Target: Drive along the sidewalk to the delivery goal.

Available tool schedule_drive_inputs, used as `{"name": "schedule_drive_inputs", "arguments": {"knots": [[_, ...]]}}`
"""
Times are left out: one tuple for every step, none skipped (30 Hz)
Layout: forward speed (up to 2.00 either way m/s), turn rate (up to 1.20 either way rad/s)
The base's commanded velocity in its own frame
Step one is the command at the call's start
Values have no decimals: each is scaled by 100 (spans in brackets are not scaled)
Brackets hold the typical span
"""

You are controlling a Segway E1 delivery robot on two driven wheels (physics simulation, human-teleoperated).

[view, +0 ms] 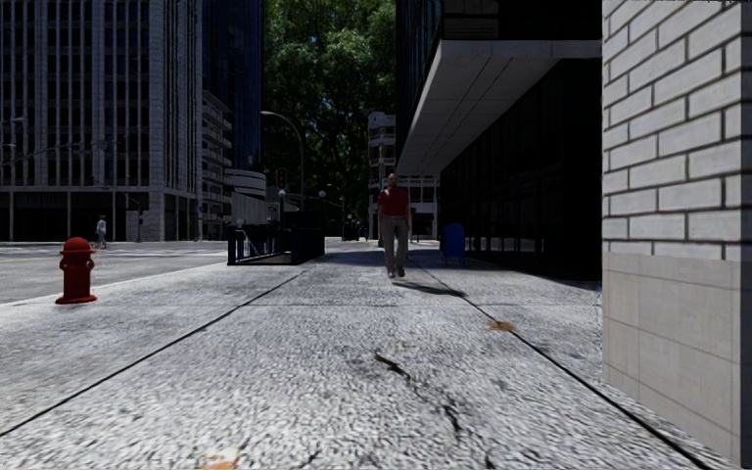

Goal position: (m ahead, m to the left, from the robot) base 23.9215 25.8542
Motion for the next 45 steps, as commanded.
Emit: {"name": "schedule_drive_inputs", "arguments": {"knots": [[200, 32], [200, 36], [200, 40], [200, 48], [200, 48], [200, 51], [200, 53], [200, 53], [200, 56], [200, 64], [200, 79], [200, 79], [200, 86], [200, 88], [200, 88], [200, 88], [200, 76], [200, 76], [200, 58], [200, 0], [200, 0], [200, 0], [200, 0], [200, 0], [200, 0], [200, 0], [200, 0], [200, 0], [200, 0], [200, 0], [200, 0], [200, 0], [200, 0], [200, -1], [200, -10], [200, -10], [200, -17], [197, -25], [195, -28], [195, -28], [194, -28], [194, -29], [194, -29], [194, -29], [194, -29]]}}
